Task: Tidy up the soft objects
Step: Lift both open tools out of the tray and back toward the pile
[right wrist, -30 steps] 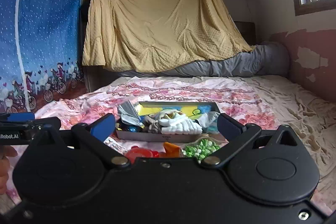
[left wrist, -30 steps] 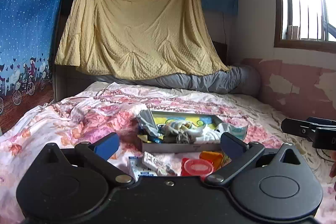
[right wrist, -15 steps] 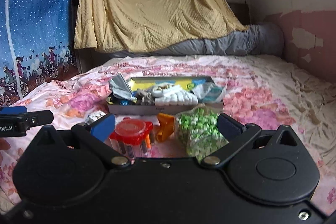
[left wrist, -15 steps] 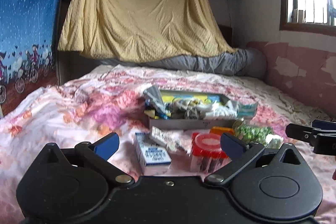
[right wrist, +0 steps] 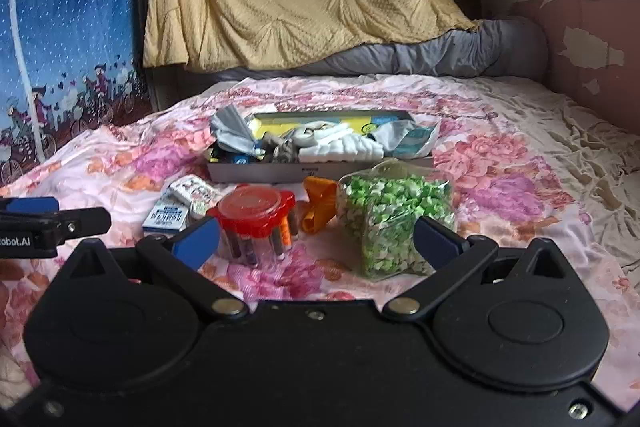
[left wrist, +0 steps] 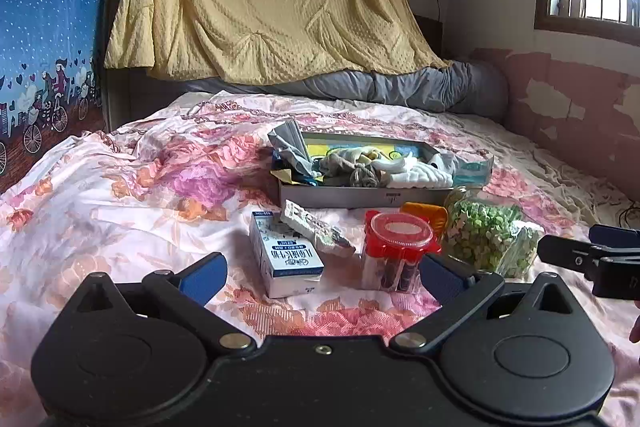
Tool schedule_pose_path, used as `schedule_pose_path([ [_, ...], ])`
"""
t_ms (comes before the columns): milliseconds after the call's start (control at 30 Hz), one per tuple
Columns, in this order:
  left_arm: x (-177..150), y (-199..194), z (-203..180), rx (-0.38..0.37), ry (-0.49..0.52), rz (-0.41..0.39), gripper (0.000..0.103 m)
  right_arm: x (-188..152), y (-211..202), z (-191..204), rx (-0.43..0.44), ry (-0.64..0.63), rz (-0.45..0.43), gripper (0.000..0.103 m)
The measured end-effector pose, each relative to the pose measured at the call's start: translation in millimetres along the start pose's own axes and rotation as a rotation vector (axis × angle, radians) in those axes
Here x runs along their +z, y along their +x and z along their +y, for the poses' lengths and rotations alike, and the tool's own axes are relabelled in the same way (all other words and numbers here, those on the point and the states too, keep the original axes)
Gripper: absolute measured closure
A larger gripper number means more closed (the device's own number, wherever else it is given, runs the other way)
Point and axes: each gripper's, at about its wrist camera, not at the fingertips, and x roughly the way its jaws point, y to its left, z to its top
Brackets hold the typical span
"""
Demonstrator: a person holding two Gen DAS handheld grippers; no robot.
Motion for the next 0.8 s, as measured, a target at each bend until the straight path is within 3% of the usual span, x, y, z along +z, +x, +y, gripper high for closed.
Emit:
schedule_pose_path([
  [800,-10,10,3,-0.023,-0.005,0.069,0.001,-14,19,6,0.020,-0.036,0.056,0.000],
])
